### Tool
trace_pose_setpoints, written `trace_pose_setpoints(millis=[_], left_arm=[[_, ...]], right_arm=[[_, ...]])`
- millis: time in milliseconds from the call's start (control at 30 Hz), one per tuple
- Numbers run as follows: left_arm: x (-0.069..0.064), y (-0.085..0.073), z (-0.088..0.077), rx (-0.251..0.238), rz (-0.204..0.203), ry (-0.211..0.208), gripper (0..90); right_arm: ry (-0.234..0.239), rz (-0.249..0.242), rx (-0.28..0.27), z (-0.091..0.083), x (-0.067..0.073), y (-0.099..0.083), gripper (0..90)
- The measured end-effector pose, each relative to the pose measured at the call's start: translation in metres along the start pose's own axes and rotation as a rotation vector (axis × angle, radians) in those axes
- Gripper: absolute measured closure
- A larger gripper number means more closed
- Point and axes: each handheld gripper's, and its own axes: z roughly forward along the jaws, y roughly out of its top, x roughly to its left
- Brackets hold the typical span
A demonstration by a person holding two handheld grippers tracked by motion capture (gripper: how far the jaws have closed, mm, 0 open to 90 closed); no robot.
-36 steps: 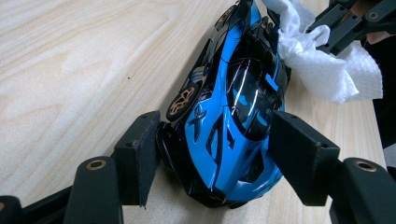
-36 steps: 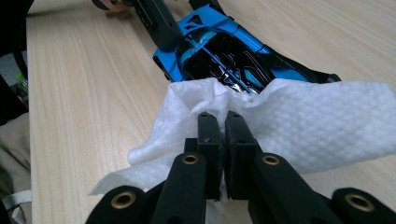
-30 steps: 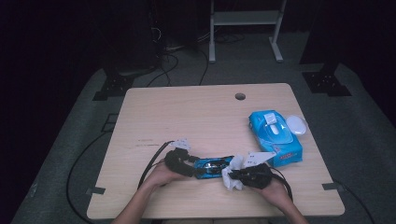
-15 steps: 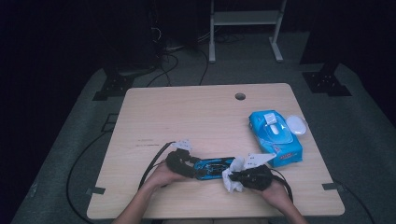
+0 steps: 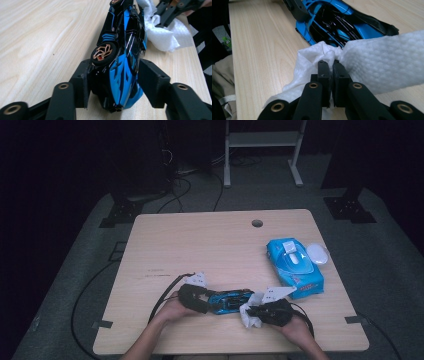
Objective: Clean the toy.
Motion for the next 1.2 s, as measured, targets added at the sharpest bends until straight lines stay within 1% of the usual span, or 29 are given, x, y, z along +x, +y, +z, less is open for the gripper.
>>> trace_pose_setpoints(millis=[67, 100, 200, 267, 300, 333, 400, 500, 567, 600, 667, 700, 767, 800, 833, 867, 933, 1000, 1033, 1067, 1100, 1133, 1167, 1200], left_arm=[[-0.001, 0.000, -0.001, -0.006, 0.031, -0.003, 48.9], [-0.002, 0.000, -0.002, -0.009, 0.037, -0.003, 50.3], [-0.004, 0.001, -0.004, -0.031, 0.073, -0.010, 54.4], [-0.005, 0.002, -0.006, -0.045, 0.104, -0.008, 59.3], [-0.007, 0.003, -0.007, -0.052, 0.115, -0.002, 63.2], [-0.008, 0.003, -0.007, -0.049, 0.137, 0.007, 65.4], [-0.009, 0.003, -0.007, -0.047, 0.161, 0.015, 65.7], [-0.011, 0.003, -0.006, -0.046, 0.207, 0.043, 66.1], [-0.013, 0.004, -0.006, -0.038, 0.237, 0.056, 66.8], [-0.014, 0.004, -0.006, -0.038, 0.252, 0.071, 67.6], [-0.012, 0.004, -0.007, -0.038, 0.257, 0.105, 68.8], [-0.010, 0.003, -0.007, -0.042, 0.254, 0.110, 68.8], [-0.008, 0.002, -0.009, -0.043, 0.257, 0.115, 68.8], [-0.008, 0.002, -0.009, -0.042, 0.262, 0.118, 68.7], [-0.009, 0.002, -0.009, -0.043, 0.265, 0.118, 68.7], [-0.009, 0.002, -0.009, -0.043, 0.270, 0.120, 68.7], [-0.009, 0.002, -0.009, -0.045, 0.271, 0.120, 68.7], [-0.008, 0.001, -0.009, -0.048, 0.267, 0.116, 68.7], [-0.008, 0.001, -0.009, -0.049, 0.266, 0.116, 68.7], [-0.008, 0.001, -0.009, -0.052, 0.266, 0.114, 68.7], [-0.008, 0.001, -0.009, -0.053, 0.265, 0.113, 68.7], [-0.007, 0.000, -0.009, -0.055, 0.263, 0.112, 68.7], [-0.007, 0.000, -0.009, -0.056, 0.259, 0.110, 68.7], [-0.006, -0.001, -0.009, -0.062, 0.248, 0.106, 68.8]], right_arm=[[0.001, 0.004, 0.005, -0.001, 0.000, -0.001, 85.5], [0.002, 0.006, 0.007, -0.001, -0.001, -0.002, 85.5], [0.004, 0.009, 0.012, -0.001, 0.000, -0.003, 85.5], [0.006, 0.004, 0.014, -0.002, 0.000, -0.003, 85.4], [0.006, 0.006, 0.016, -0.002, 0.000, -0.003, 85.4], [0.005, 0.004, 0.009, -0.003, 0.000, -0.002, 85.4], [0.006, 0.007, 0.002, -0.005, 0.000, -0.001, 85.4], [0.012, 0.012, -0.018, -0.008, 0.001, 0.001, 85.4], [0.032, 0.022, -0.045, -0.011, 0.003, 0.004, 85.5], [0.041, 0.024, -0.060, -0.014, 0.004, 0.006, 85.4], [0.057, 0.030, -0.133, -0.023, 0.006, 0.015, 85.5], [0.058, 0.030, -0.172, -0.030, 0.007, 0.022, 85.5], [0.054, 0.023, -0.218, -0.036, 0.009, 0.033, 85.5], [0.050, 0.017, -0.232, -0.038, 0.009, 0.038, 85.5], [0.036, -0.002, -0.233, -0.037, 0.011, 0.047, 85.5], [0.025, -0.015, -0.228, -0.035, 0.012, 0.052, 85.5], [0.008, -0.035, -0.206, -0.024, 0.013, 0.064, 85.5], [-0.012, -0.063, -0.166, -0.009, 0.015, 0.075, 85.5], [-0.026, -0.070, -0.148, 0.001, 0.016, 0.079, 85.5], [-0.029, -0.065, -0.137, 0.007, 0.016, 0.081, 85.5], [-0.040, -0.070, -0.116, 0.017, 0.016, 0.084, 85.5], [-0.051, -0.078, -0.103, 0.022, 0.015, 0.085, 85.5], [-0.061, -0.082, -0.083, 0.029, 0.015, 0.085, 85.5], [-0.066, -0.085, -0.072, 0.032, 0.014, 0.084, 85.5]])
